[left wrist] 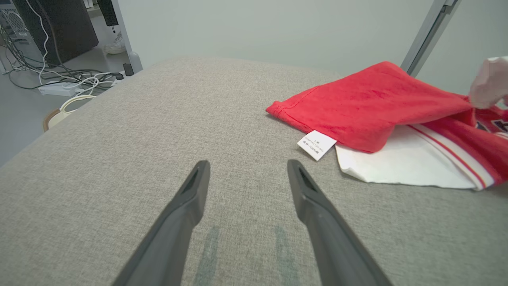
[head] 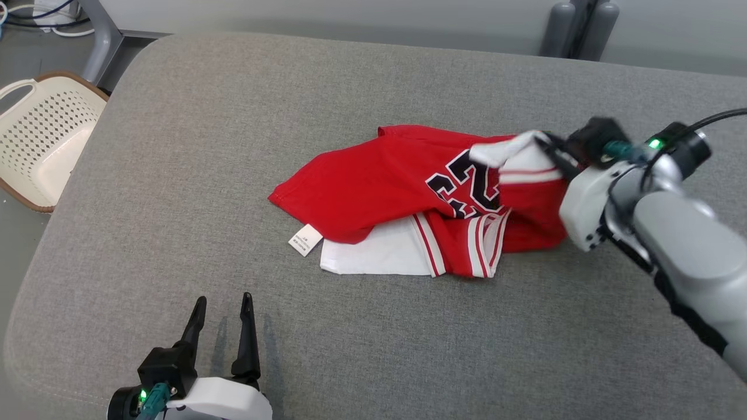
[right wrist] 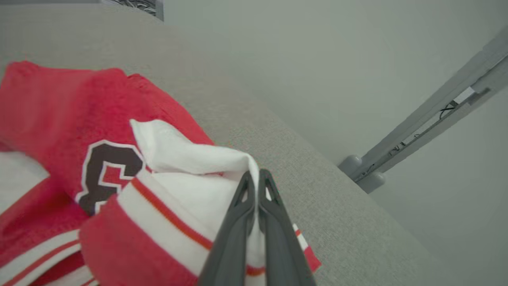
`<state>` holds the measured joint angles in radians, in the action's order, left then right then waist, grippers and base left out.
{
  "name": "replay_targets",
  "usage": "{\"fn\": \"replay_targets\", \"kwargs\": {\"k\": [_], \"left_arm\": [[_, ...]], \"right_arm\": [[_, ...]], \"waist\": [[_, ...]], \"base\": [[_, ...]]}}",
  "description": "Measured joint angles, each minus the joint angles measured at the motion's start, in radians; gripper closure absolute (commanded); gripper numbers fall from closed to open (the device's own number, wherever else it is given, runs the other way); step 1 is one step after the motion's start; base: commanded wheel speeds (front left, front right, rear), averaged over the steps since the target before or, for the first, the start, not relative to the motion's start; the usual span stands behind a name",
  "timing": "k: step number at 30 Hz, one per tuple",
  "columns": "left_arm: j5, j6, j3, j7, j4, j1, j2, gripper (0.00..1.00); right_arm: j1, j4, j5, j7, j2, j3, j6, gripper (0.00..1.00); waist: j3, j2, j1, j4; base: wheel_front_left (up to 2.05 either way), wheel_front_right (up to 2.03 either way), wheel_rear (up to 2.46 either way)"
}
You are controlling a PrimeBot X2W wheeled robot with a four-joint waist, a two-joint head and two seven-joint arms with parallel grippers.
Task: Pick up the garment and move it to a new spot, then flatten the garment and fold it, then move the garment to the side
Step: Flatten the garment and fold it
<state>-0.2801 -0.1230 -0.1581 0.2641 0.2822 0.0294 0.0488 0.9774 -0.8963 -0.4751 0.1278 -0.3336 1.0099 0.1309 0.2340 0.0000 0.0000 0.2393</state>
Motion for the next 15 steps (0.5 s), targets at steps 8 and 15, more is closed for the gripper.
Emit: {"fn": "replay_targets", "kwargs": {"k": [8,15], "left_arm": [[-0.002,0.007,-0.006,0.000,0.002,0.008,0.000,0.00],[0.004,0.017,-0.007,0.000,0.022,0.013,0.000,0.00]], "right_arm": [[0.089,-0.151,0.048,0.108,-0.082,-0.190,0.000,1.00],[0.122,-0.279,0.098,0.130,-0.118,-0.342,0.000,0.52]], "waist": [[0.006,0.0000,0.0000,0.014],[0.027,0.0000,0.0001,0.030]], "base": [[0.00,0.00,0.00],[0.00,0.00,0.00]]}}
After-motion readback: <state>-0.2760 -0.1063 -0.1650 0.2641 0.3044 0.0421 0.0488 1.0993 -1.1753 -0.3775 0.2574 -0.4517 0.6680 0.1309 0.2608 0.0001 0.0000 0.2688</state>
